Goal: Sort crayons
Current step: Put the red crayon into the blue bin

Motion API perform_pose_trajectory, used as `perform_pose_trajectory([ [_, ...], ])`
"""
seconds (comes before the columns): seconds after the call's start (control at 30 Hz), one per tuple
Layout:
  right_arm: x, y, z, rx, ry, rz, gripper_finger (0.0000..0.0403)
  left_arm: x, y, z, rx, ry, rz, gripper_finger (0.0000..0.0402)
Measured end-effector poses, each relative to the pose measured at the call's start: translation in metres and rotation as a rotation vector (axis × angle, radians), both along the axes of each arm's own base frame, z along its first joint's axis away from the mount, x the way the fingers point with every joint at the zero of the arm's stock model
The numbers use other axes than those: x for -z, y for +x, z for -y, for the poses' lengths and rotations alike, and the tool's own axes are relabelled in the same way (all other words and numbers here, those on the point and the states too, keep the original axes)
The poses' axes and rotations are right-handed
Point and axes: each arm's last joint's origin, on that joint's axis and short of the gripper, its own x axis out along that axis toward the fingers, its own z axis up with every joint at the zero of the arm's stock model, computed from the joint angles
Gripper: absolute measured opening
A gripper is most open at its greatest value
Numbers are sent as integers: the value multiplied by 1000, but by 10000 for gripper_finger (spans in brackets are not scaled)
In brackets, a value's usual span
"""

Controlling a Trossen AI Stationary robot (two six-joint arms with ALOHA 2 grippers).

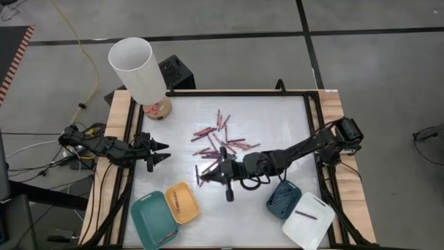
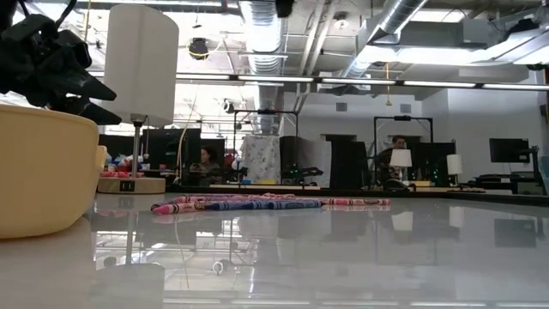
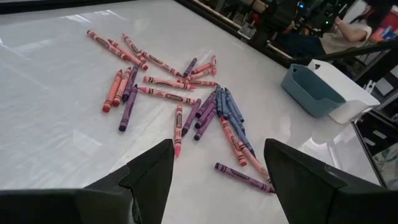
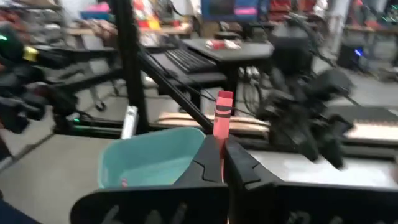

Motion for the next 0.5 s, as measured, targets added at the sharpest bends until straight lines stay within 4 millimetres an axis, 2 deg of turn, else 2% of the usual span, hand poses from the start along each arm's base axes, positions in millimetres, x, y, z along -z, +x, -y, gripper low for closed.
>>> perform_pose_trajectory([
  [0.13,9,16,-5,-55,21,85,1,0,0,0,0,0,0,240],
  [0.27,22,44,-9,-125,21,89,1,0,0,0,0,0,-1,240],
  [0.5,27,100,-10,-207,22,138,1,0,0,0,0,1,-2,240],
])
